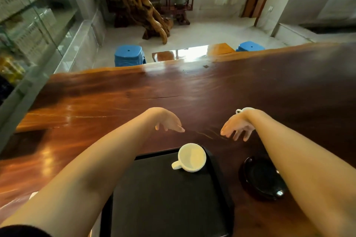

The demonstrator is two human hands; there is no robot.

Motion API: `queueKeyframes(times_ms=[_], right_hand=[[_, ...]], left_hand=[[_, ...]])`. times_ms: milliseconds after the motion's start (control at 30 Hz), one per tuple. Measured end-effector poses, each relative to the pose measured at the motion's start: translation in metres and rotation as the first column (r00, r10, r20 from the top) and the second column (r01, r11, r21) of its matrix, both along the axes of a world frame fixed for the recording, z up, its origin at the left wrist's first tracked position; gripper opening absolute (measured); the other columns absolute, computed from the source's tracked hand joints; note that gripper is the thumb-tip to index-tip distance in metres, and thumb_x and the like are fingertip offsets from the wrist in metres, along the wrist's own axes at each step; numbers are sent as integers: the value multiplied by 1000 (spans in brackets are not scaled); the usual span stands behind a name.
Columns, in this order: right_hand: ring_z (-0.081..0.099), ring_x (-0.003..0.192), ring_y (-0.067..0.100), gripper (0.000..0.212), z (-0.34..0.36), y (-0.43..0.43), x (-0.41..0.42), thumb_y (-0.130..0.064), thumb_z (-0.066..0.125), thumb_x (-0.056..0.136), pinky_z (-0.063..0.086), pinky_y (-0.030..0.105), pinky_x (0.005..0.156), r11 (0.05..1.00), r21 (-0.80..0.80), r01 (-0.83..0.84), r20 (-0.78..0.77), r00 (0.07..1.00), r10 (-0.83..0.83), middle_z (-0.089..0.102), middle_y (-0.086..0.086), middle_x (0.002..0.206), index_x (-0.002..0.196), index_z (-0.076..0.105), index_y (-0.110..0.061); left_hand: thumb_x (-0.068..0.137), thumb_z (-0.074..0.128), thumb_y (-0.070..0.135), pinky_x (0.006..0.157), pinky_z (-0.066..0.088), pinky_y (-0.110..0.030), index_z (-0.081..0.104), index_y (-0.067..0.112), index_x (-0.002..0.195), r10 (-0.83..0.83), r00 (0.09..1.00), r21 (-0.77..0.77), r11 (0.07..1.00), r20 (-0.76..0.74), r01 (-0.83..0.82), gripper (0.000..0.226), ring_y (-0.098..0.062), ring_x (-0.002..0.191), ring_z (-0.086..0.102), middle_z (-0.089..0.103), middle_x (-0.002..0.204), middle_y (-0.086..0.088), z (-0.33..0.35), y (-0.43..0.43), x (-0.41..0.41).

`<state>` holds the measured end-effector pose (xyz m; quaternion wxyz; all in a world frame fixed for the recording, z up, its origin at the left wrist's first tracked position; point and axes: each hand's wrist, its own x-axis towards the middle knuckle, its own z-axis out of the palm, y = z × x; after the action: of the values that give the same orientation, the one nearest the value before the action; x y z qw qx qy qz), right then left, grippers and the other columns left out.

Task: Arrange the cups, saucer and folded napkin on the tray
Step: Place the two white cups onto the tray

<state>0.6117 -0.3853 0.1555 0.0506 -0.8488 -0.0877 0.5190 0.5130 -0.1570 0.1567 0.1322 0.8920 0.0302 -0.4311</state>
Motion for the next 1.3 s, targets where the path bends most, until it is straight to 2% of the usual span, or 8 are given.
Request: queueKeyframes(times_ms=[200,500,800,933,1033,1167,1300], right_hand=[[46,129,24,54,25,-26,25,-31,50,95,40,49,106,1000,11,-7,10,1000,6,41,4,147,144,33,-19],[47,130,21,52,27,-97,110,-27,54,93,44,44,103,996,47,-79,86,994,74,34,2,151,142,37,-21],[50,123,19,49,-18,-182,210,-27,53,94,44,38,104,982,115,-150,102,985,138,50,4,137,140,40,-21],[51,119,18,51,-53,-205,236,-26,56,92,45,37,102,983,137,-120,100,989,107,51,4,136,140,40,-20],[47,126,21,57,-80,-212,246,-26,58,91,44,36,103,980,177,-89,75,994,76,45,3,142,143,36,-20],[47,127,21,70,-118,-215,256,-26,66,85,41,33,104,969,247,-30,62,998,15,42,3,145,145,29,-22],[41,133,23,87,-150,-210,257,-17,73,79,39,40,109,934,356,35,26,999,-47,35,4,149,148,21,-23]], left_hand=[[96,36,50,99,48,-43,35,23,142,-9,1000,-61,998,22,11,54,-22,126,51,42,146,-3,21,-26,35],[96,35,49,99,48,-40,36,23,141,6,998,-100,995,55,-1,52,-20,123,50,46,140,-2,20,-89,123],[96,37,49,91,52,-35,39,26,139,107,992,-103,990,73,-99,50,-14,104,54,52,112,5,-33,-171,214],[93,41,49,95,52,-36,42,27,137,167,986,-91,982,-12,-168,49,-17,112,56,55,121,0,-65,-188,232],[94,42,48,95,51,-37,40,26,139,186,982,-70,979,-40,-189,51,-20,115,55,54,126,-1,-87,-193,246],[92,45,49,95,51,-40,36,24,142,170,985,-18,985,-1,-170,57,-27,117,55,46,141,-1,-116,-195,263],[90,56,38,101,44,-38,31,19,143,227,970,-100,971,83,-218,62,-25,120,53,53,136,-4,-143,-196,276]])
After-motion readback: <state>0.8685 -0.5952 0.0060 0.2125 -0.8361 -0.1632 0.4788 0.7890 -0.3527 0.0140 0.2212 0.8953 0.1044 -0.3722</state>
